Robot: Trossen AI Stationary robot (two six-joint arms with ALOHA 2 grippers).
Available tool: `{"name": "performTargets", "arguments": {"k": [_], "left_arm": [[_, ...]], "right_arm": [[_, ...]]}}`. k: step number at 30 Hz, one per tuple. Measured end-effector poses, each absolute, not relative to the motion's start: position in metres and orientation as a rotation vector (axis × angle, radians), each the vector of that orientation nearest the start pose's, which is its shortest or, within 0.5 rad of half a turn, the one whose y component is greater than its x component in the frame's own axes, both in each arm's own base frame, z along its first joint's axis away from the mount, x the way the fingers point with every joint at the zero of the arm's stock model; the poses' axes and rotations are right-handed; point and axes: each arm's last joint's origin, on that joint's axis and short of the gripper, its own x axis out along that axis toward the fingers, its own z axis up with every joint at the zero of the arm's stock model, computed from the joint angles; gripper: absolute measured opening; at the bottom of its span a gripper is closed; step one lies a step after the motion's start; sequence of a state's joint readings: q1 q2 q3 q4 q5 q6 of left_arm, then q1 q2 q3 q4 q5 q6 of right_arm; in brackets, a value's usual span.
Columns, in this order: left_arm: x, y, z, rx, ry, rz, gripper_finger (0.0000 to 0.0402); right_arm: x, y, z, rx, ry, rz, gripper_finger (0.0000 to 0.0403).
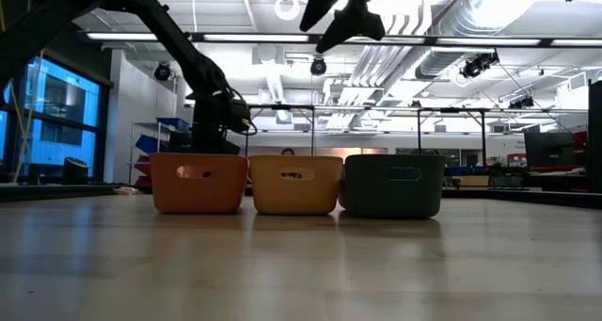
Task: Sort candy
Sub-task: Put the green gummy into the blue bin
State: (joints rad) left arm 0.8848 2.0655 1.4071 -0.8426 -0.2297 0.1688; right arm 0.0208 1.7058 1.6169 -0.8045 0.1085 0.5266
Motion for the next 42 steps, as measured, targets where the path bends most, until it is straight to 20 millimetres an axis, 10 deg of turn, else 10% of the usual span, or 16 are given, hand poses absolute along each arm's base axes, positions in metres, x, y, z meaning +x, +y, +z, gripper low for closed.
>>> {"name": "performTargets", "arguments": {"k": [7,21,32,42], "left_arm": [[0.239,0.289,0.138,-0.424,1.590,0.673,0.0017],[0.248,0.243,0.231,-0.376,1.329,0.589,0.0001],[0.316,0.130,0.278,-0.195,1.053,0.309,0.0000],[0.396,0.023,0.243,-0.111,0.844,0.002,0.0000]], "right_arm": [[0.366,0.005,0.329,0.414,0.835,-0.300,0.0210],[0.345,0.004,0.347,0.290,0.846,-0.285,0.0210],[0.270,-0.006,0.401,0.218,0.726,-0.580,0.0210],[0.244,-0.008,0.405,0.266,0.670,-0.649,0.0210]]}}
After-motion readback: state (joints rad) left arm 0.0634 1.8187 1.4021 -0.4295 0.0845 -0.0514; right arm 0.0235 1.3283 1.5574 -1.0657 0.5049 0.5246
